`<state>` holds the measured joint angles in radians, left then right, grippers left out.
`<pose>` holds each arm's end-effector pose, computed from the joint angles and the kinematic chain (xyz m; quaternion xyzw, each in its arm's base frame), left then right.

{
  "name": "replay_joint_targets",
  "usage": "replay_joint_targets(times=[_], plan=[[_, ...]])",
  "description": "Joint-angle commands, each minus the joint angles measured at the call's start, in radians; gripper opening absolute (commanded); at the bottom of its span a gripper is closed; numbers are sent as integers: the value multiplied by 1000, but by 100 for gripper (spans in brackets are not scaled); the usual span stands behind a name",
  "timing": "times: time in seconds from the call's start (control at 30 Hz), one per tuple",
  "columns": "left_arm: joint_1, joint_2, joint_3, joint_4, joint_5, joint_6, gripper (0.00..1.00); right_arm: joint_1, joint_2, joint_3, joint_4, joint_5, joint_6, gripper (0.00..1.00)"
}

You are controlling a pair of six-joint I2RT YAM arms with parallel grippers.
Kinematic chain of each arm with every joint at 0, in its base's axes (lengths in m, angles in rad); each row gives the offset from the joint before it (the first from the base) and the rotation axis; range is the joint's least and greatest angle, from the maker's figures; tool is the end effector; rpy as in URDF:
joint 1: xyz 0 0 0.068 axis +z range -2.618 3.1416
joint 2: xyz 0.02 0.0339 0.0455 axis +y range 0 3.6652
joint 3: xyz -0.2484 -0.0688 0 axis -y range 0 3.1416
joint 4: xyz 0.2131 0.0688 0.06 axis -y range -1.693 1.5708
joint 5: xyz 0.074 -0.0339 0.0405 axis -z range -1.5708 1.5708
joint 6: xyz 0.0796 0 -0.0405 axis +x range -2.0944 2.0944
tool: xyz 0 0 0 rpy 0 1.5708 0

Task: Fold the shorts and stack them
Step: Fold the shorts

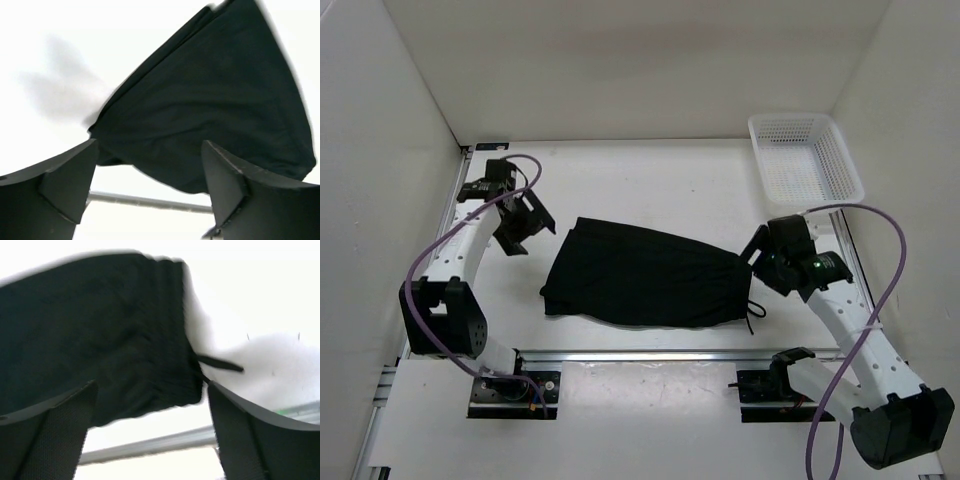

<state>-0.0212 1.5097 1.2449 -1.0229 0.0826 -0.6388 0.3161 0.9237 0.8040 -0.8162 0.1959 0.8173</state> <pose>0.2688 -0.0123 0.2163 -0.2951 0.9441 -0.0843 0.1201 0.1751 0.0410 0.2234 0.2640 0.9084 0.0884 0.3120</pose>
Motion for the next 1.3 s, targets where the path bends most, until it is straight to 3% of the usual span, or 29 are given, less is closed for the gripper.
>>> replay_joint_targets(times=[0.0, 0.03, 0.07, 0.1, 0.17, 0.2, 0.23, 0.3, 0.33, 0.4, 0.6, 0.73, 0.87, 0.93, 1.27], plan=[[-41, -49, 88, -37, -69, 25, 92, 0, 46, 95, -55, 86, -53, 86], [-51, -34, 97, -37, -69, 25, 90, 0, 59, 104, -55, 86, -53, 77], [-62, -34, 109, -37, -69, 25, 85, 0, 82, 104, -43, 86, -53, 55], [-84, -7, 110, -37, -69, 25, 82, 0, 93, 104, -29, 73, -75, 45], [-109, 12, 119, -26, -79, 25, 78, 0, 133, 87, 17, 28, -85, 31], [-134, 32, 119, -17, -80, 25, 76, 0, 150, 87, 28, 4, -105, 31], [-144, 44, 119, -17, -80, 25, 76, 0, 185, 87, 46, -25, -119, 33], [-167, 73, 119, -6, -95, 25, 74, 0, 246, 75, 58, -137, -185, 50], [-180, 98, 119, -6, -115, 25, 74, 0, 268, 75, 39, -156, -196, 73], [-180, 109, 119, -15, -124, 25, 74, -9, 282, 74, 6, -156, -196, 99], [-180, 109, 73, -6, -133, 25, 76, -162, 160, -104, 14, -309, -120, 99], [-180, 109, 73, -6, -133, 25, 76, -203, 26, -247, 49, -455, 29, 99], [-180, 119, 73, -6, -133, 25, 76, -212, -126, -388, 194, -539, 172, 98], [-180, 119, 82, -6, -133, 25, 76, -212, -126, -459, 282, -562, 233, 98], [-180, 119, 73, -6, -133, 34, 76, -221, 4, -476, 520, -359, 252, 89]])
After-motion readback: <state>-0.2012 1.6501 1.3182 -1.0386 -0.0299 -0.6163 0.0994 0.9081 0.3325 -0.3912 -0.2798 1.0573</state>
